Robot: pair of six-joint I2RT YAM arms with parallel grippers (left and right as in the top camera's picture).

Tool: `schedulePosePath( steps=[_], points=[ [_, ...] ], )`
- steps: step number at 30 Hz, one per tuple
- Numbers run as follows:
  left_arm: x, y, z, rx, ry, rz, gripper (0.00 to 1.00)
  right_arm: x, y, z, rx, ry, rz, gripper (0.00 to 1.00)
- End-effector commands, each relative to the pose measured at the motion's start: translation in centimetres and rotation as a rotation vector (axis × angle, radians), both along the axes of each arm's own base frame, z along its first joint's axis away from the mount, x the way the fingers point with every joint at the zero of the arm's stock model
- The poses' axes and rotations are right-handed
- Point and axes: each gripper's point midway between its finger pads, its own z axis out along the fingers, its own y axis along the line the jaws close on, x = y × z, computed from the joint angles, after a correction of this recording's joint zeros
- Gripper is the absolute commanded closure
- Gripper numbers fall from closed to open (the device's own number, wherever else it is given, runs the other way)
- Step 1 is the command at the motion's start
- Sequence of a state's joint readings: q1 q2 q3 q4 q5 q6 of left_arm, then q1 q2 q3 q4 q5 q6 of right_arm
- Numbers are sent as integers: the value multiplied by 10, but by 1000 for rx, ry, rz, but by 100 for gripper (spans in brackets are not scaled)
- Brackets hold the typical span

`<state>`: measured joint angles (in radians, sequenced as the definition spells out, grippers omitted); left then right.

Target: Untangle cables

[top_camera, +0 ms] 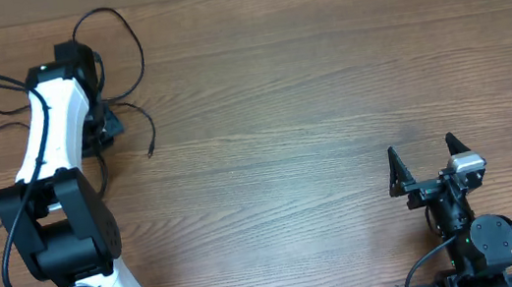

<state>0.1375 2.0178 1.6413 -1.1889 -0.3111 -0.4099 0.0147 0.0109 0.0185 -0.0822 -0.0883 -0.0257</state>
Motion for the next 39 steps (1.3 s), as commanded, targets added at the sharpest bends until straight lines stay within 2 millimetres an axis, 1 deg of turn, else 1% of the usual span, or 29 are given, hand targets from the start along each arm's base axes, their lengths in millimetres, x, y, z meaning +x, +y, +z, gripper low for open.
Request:
schedulePosePath(
  steps=[1,2,3,5,8,11,12,15,16,17,19,20,21,23,27,28,29,30,31,33,35,36,37,38,39],
  points=[
    [-11,14,0,57,34,-12,79,0,-2,-2,-6,-2,-11,0],
    [-13,18,1,68,41,-8,68,0,-2,-2,-6,-2,-11,0],
    [-14,20,2,77,43,-6,64,0,-2,-2,-6,-2,-11,0],
    [-16,23,8,86,56,-15,58,0,-2,-2,-6,-2,-11,0],
    [-13,26,24,104,53,-19,53,0,-2,-2,-6,-2,-11,0],
    [-4,25,53,100,13,-19,50,0,-2,-2,-6,-2,-11,0],
    [1,21,64,78,-13,-19,50,0,-2,-2,-6,-2,-11,0],
    [16,-1,89,-49,-101,-30,47,0,-2,-2,-6,-2,-11,0],
    [22,-13,97,-117,-139,-37,46,0,-2,-2,-6,-2,-11,0],
    [28,-26,104,-192,-177,-46,39,0,-2,-2,-6,-2,-11,0],
    [39,-51,115,-340,-241,-68,17,0,-2,-2,-6,-2,-11,0],
    [44,-66,119,-424,-270,-81,11,0,-2,-2,-6,-2,-11,0],
    [47,-76,121,-484,-287,-90,8,0,-2,-2,-6,-2,-11,0],
    [50,-88,122,-553,-298,-100,5,0,-2,-2,-6,-2,-11,0],
    [48,-102,114,-576,-272,-128,4,0,-2,-2,-6,-2,-11,0],
    [47,-106,111,-579,-262,-138,6,0,-2,-2,-6,-2,-11,0],
    [46,-117,104,-583,-242,-177,18,0,-2,-2,-6,-2,-11,0],
    [44,-125,99,-584,-227,-212,41,0,-2,-2,-6,-2,-11,0],
    [43,-132,94,-586,-214,-248,51,0,-2,-2,-6,-2,-11,0],
    [43,-149,83,-587,-194,-325,55,0,-2,-2,-6,-2,-11,0],
    [44,-164,72,-586,-189,-374,63,0,-2,-2,-6,-2,-11,0],
    [47,-173,62,-572,-191,-403,70,0,-2,-2,-6,-2,-11,0],
    [48,-180,56,-561,-193,-423,80,0,-2,-2,-6,-2,-11,0],
    [49,-187,46,-538,-191,-446,94,0,-2,-2,-6,-2,-11,0],
    [49,-191,41,-524,-190,-457,96,0,-2,-2,-6,-2,-11,0]
  ],
)
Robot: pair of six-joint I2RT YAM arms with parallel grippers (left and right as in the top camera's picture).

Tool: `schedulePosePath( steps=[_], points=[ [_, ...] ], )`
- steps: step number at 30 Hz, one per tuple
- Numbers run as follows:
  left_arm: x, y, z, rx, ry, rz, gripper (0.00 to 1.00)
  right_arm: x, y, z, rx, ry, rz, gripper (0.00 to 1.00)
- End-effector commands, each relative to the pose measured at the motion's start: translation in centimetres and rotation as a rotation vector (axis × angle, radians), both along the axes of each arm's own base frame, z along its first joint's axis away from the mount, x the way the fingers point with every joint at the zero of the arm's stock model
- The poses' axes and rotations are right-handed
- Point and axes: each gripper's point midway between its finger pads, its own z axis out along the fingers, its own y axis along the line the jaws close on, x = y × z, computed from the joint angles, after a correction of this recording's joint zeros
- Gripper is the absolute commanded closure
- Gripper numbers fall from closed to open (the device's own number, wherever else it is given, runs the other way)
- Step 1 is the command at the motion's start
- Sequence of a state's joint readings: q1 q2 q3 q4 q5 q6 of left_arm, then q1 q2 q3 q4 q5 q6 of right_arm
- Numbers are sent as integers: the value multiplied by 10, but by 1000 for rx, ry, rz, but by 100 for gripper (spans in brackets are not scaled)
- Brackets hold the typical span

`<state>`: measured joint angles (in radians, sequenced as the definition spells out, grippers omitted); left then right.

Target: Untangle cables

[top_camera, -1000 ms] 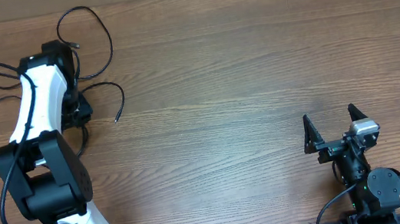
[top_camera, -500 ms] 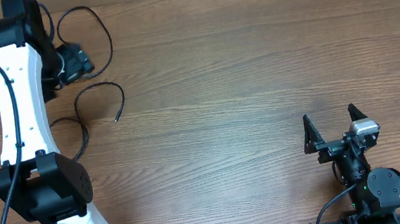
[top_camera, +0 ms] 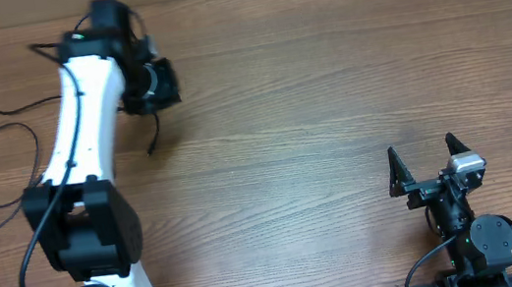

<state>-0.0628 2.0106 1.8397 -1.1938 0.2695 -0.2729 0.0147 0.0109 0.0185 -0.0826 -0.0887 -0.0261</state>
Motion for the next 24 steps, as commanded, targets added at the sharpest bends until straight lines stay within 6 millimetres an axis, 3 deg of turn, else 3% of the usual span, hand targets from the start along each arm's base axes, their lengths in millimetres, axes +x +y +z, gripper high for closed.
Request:
schedulePosePath(
  steps=[1,5,9,15,24],
  points=[
    [-6,-19,-20,49,-5,-74,96,0,-2,-2,-5,-2,-11,0],
    [-10,-33,-41,84,-13,-110,96,0,-2,-2,-5,-2,-11,0],
    [-13,-28,-63,118,4,-89,96,0,-2,-2,-5,-2,-11,0],
    [-19,5,-92,254,49,-48,96,0,-2,-2,-5,-2,-11,0],
    [-20,40,-110,290,95,9,96,0,-2,-2,-5,-2,-11,0]
  ],
)
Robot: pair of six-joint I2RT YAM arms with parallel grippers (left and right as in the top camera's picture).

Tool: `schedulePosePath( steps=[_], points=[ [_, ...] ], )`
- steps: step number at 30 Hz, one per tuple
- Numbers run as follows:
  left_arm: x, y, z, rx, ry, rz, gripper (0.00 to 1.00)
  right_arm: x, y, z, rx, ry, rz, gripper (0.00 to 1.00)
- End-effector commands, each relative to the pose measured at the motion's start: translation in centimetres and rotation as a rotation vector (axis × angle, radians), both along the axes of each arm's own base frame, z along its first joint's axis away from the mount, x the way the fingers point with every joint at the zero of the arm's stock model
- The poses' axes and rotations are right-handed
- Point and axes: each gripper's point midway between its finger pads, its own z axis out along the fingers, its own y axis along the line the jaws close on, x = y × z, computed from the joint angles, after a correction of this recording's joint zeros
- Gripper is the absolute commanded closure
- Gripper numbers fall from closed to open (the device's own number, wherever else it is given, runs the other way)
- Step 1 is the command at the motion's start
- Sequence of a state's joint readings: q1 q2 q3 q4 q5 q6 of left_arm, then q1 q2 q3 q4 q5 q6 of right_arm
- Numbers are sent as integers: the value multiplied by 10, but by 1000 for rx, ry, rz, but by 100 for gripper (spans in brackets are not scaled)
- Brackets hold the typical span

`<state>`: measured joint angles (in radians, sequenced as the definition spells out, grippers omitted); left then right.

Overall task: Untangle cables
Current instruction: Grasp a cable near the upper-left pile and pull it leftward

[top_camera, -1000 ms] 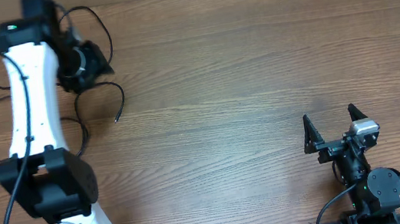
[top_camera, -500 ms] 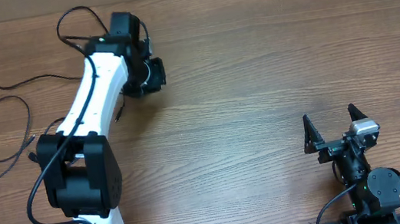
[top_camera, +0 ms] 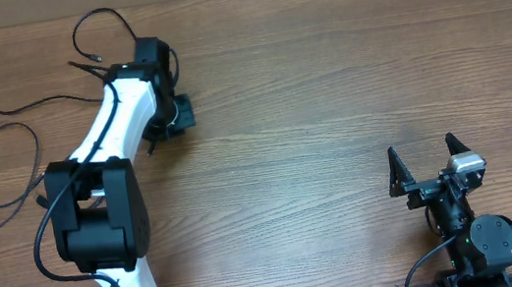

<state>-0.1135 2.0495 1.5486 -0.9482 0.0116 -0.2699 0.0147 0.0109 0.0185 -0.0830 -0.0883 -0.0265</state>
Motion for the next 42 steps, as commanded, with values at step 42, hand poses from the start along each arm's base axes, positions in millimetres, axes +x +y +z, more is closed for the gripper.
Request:
schedulePosePath(
  steps=[42],
  points=[
    [71,25,91,-287,-193,40,96,0,-2,-2,-5,-2,-11,0]
  ],
)
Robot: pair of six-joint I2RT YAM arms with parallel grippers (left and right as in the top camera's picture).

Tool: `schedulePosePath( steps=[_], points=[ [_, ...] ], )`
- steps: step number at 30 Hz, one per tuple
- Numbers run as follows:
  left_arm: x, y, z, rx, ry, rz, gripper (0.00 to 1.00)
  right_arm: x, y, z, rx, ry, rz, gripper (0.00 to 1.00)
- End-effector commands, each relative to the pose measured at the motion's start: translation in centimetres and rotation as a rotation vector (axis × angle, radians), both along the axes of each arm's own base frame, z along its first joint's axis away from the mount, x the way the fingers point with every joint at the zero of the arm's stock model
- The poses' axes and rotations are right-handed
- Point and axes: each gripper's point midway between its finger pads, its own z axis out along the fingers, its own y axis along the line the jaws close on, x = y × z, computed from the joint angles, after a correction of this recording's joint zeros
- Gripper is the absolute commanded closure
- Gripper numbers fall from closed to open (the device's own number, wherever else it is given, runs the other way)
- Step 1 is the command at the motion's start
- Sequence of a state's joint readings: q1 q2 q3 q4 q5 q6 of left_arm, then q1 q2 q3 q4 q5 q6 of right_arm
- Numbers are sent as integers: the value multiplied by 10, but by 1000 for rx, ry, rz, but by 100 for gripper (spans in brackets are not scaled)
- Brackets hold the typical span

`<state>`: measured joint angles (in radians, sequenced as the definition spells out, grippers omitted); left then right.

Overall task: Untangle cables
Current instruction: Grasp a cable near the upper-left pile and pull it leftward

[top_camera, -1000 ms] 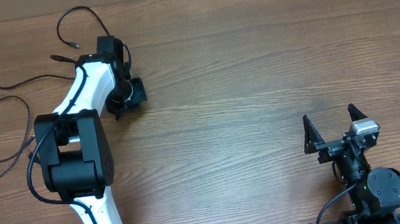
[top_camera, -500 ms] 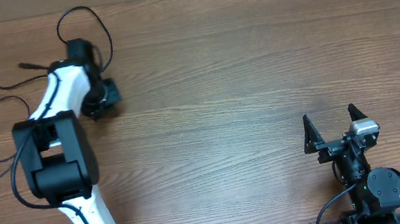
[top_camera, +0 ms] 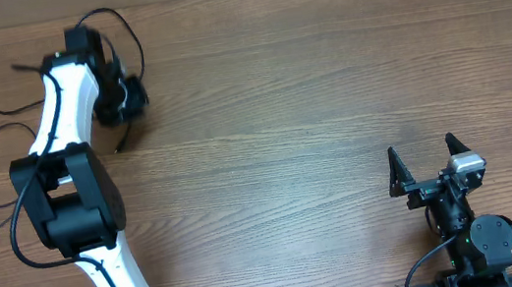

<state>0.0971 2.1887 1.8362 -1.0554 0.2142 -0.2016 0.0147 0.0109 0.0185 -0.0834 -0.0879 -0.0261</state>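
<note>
Thin black cables lie at the far left of the wooden table (top_camera: 311,106). One cable (top_camera: 129,29) loops behind my left arm's wrist and runs down through my left gripper (top_camera: 129,99), which looks shut on it. Its free end (top_camera: 119,147) hangs just below the fingers. A second cable winds along the left edge and ends in a small plug. It lies apart from the first one. My right gripper (top_camera: 427,163) stands open at the near right, holding nothing.
My white left arm (top_camera: 60,120) stretches from the near edge up over the left part of the table and hides part of the cables. The right arm's base (top_camera: 477,238) sits at the near right corner.
My left gripper has moved left and slightly farther back, from about the table's left third to nearer the cable loops. The cable's free end moved left with it. The right arm has not moved.
My left gripper was low among the tangled loops at the far left. Then it stood farther right and back, with a cable end trailing below it. Then it was farther right still. Now it is back to the left, and the two cables lie apart.
</note>
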Motion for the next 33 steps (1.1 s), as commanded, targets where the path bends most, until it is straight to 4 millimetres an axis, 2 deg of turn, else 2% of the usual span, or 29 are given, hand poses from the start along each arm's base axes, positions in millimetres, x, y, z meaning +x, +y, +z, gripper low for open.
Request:
schedulePosePath(
  steps=[1,4,6,9,12,13,15,21,29,33],
  points=[
    [21,-36,81,-84,-182,-62,96,0,-2,-2,-5,-3,-11,0],
    [26,-42,122,-54,-276,-57,96,0,-2,-2,-5,-3,-11,0],
    [28,-37,140,-8,-319,-41,96,0,-2,-2,-5,-3,-11,0],
    [23,-19,149,99,-327,-5,92,0,-2,-2,-5,-3,-11,0],
    [6,15,140,258,-244,52,92,0,-2,-2,-5,-3,-10,0],
    [-4,35,133,341,-186,75,93,0,-2,-2,-5,-3,-10,0],
    [-15,54,122,406,-123,72,96,0,-2,-2,-5,-3,-11,0],
    [-28,98,85,417,-15,81,96,0,-2,-2,-5,-3,-11,0],
    [-44,183,61,415,33,201,96,0,-2,-2,-5,-3,-11,0],
    [-52,200,26,301,71,190,96,0,-2,-2,-5,-3,-11,0]
  ],
)
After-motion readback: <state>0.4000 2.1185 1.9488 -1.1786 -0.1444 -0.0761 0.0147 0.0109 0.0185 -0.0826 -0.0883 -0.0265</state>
